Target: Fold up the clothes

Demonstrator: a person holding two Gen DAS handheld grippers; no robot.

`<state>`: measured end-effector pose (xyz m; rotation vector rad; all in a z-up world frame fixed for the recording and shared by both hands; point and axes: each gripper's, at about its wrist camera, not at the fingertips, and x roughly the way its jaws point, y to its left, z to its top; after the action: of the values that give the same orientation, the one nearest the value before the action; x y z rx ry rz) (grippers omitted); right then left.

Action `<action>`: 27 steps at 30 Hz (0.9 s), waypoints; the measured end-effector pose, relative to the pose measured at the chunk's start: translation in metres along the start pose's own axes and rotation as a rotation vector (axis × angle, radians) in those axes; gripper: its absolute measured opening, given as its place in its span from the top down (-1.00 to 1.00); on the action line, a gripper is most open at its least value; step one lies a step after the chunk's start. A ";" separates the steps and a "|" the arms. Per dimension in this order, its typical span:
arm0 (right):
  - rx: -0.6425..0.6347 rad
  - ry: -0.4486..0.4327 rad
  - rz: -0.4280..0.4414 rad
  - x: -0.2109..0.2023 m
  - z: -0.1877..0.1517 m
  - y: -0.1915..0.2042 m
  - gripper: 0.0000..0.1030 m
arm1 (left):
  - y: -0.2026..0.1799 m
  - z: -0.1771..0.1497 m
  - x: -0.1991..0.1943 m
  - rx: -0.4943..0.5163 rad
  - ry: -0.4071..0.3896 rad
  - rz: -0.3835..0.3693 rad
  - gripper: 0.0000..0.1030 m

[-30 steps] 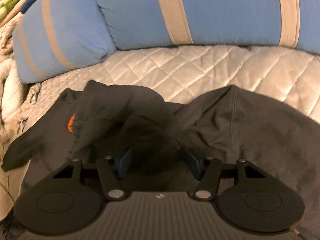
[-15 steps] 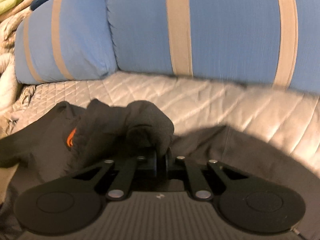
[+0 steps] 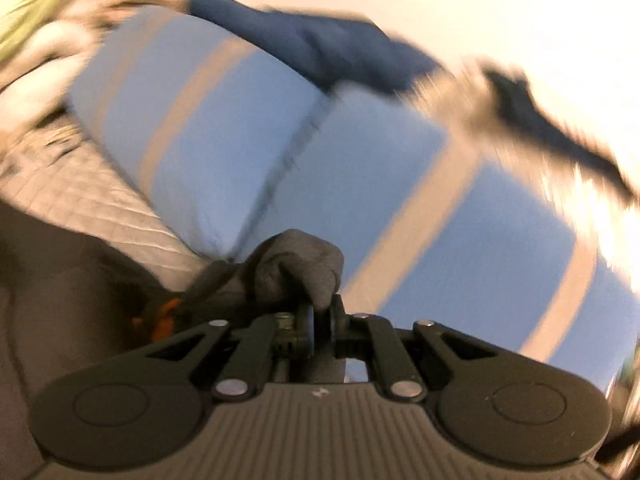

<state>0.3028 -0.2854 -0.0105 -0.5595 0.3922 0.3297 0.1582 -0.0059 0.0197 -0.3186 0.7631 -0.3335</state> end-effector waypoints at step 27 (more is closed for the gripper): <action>-0.015 0.112 0.616 -0.060 -0.056 0.110 0.86 | 0.026 0.004 0.000 -0.067 -0.003 0.060 -0.08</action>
<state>0.1911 -0.2407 -0.0762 -0.4626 0.6701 0.8955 0.1656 0.0177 0.0122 -0.3582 0.7798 -0.2515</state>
